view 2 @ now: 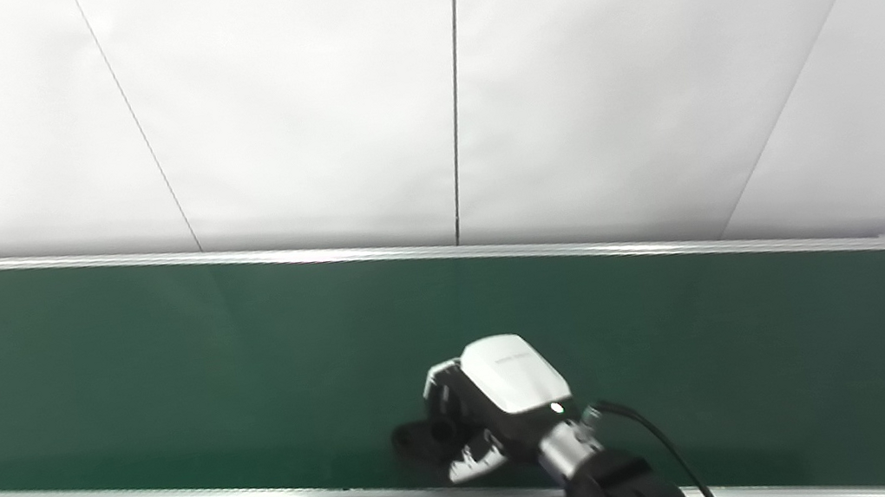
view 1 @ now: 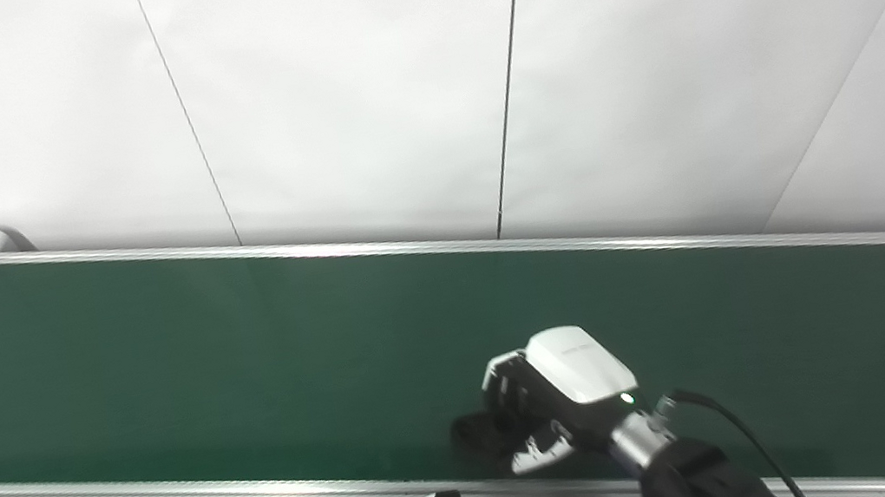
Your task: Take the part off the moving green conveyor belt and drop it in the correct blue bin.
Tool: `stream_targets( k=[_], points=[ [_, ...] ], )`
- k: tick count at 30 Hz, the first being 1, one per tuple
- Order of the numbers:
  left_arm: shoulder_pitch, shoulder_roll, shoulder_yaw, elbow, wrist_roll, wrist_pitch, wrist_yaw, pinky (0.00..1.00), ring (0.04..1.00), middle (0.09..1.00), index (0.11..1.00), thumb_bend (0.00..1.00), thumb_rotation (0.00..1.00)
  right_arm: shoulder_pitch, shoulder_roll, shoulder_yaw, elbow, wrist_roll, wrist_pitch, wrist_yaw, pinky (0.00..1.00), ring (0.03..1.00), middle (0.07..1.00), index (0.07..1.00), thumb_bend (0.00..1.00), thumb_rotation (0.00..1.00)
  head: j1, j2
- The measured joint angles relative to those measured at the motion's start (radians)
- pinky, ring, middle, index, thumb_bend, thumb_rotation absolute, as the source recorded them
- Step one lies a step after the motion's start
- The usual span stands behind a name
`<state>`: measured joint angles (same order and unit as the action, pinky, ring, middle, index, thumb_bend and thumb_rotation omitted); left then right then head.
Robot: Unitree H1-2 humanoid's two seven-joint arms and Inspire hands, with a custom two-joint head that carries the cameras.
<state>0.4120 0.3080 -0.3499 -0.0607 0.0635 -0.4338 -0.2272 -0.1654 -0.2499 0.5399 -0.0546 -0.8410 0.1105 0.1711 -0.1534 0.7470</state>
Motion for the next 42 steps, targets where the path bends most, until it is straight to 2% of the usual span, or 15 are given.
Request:
stream_targets(
  k=[3, 6, 12, 16, 19, 21, 22, 27, 29, 30, 34, 36, 37, 40, 42],
  points=[
    [0.000, 0.000, 0.002, 0.000, -0.001, 0.000, -0.001, 0.76, 0.834, 0.892, 0.893, 0.88, 0.42, 0.031, 0.001, -0.055, -0.069, 0.011, 0.000, -0.008, 0.23, 0.351, 0.458, 0.542, 0.51, 0.00, 0.006, 0.009],
    [0.000, -0.001, 0.004, -0.001, -0.014, 0.000, -0.010, 0.76, 0.834, 0.893, 0.892, 0.87, 0.40, 0.062, 0.006, -0.106, -0.147, 0.020, 0.001, -0.016, 0.19, 0.395, 0.502, 0.490, 0.52, 0.00, 0.011, 0.029],
    [0.005, -0.002, 0.016, -0.014, -0.019, 0.000, -0.018, 0.75, 0.824, 0.885, 0.892, 0.88, 0.44, 0.193, 0.025, -0.180, -0.320, 0.069, 0.002, -0.020, 0.18, 0.401, 0.504, 0.486, 0.52, 0.00, 0.011, 0.046],
    [0.005, -0.003, 0.022, -0.029, -0.036, 0.000, -0.026, 0.74, 0.821, 0.882, 0.887, 0.89, 0.41, 0.286, 0.024, -0.216, -0.413, 0.073, 0.013, 0.006, 0.18, 0.404, 0.502, 0.484, 0.52, 0.00, 0.003, 0.077],
    [0.005, -0.004, 0.024, -0.032, -0.056, 0.001, -0.038, 0.75, 0.824, 0.889, 0.891, 0.88, 0.40, 0.343, 0.025, -0.226, -0.455, 0.078, 0.012, 0.014, 0.19, 0.367, 0.474, 0.513, 0.51, 0.00, -0.002, 0.092],
    [0.005, -0.004, 0.026, -0.043, -0.066, 0.003, -0.043, 0.74, 0.823, 0.889, 0.891, 0.88, 0.40, 0.385, 0.021, -0.229, -0.465, 0.082, 0.012, 0.017, 0.20, 0.337, 0.455, 0.541, 0.51, 0.00, -0.011, 0.130],
    [0.006, -0.005, 0.028, -0.050, -0.073, 0.006, -0.046, 0.74, 0.822, 0.889, 0.891, 0.87, 0.40, 0.403, 0.016, -0.229, -0.469, 0.085, 0.012, 0.021, 0.20, 0.333, 0.452, 0.545, 0.51, 0.00, -0.011, 0.130],
    [0.001, -0.009, 0.043, -0.080, -0.080, 0.037, -0.059, 0.75, 0.828, 0.891, 0.895, 0.89, 0.41, 0.497, -0.019, -0.211, -0.468, 0.084, 0.011, 0.048, 0.24, 0.344, 0.456, 0.548, 0.51, 0.00, -0.026, 0.163],
    [0.001, -0.009, 0.048, -0.099, -0.081, 0.058, -0.061, 0.76, 0.837, 0.896, 0.898, 0.89, 0.41, 0.528, -0.024, -0.204, -0.459, 0.072, 0.010, 0.049, 0.27, 0.364, 0.481, 0.537, 0.51, 0.00, -0.028, 0.176],
    [0.000, -0.009, 0.049, -0.106, -0.086, 0.066, -0.064, 0.77, 0.839, 0.896, 0.898, 0.89, 0.41, 0.539, -0.027, -0.202, -0.448, 0.067, 0.008, 0.047, 0.26, 0.413, 0.454, 0.523, 0.51, 0.00, -0.032, 0.192],
    [-0.005, -0.009, 0.057, -0.132, -0.100, 0.097, -0.073, 0.76, 0.835, 0.891, 0.899, 0.89, 0.40, 0.555, -0.051, -0.200, -0.415, 0.039, -0.006, 0.041, 0.20, 0.347, 0.444, 0.541, 0.51, 0.00, -0.040, 0.202],
    [-0.006, -0.009, 0.058, -0.133, -0.102, 0.099, -0.075, 0.76, 0.836, 0.890, 0.899, 0.90, 0.39, 0.553, -0.075, -0.192, -0.392, 0.019, -0.013, 0.042, 0.20, 0.371, 0.480, 0.511, 0.51, 0.00, -0.038, 0.202],
    [-0.006, -0.009, 0.059, -0.134, -0.102, 0.105, -0.075, 0.76, 0.834, 0.889, 0.898, 0.90, 0.39, 0.546, -0.090, -0.186, -0.374, 0.000, -0.016, 0.045, 0.19, 0.318, 0.479, 0.500, 0.52, 0.00, -0.035, 0.204],
    [-0.004, -0.009, 0.061, -0.136, -0.114, 0.129, -0.076, 0.77, 0.839, 0.889, 0.896, 0.90, 0.38, 0.525, -0.124, -0.164, -0.330, -0.062, -0.016, 0.075, 0.20, 0.279, 0.418, 0.517, 0.52, 0.00, -0.034, 0.201],
    [-0.001, -0.009, 0.062, -0.137, -0.119, 0.130, -0.076, 0.76, 0.838, 0.887, 0.898, 0.90, 0.39, 0.512, -0.131, -0.147, -0.328, -0.097, -0.015, 0.109, 0.22, 0.290, 0.462, 0.497, 0.52, 0.00, -0.032, 0.189]
  ],
)
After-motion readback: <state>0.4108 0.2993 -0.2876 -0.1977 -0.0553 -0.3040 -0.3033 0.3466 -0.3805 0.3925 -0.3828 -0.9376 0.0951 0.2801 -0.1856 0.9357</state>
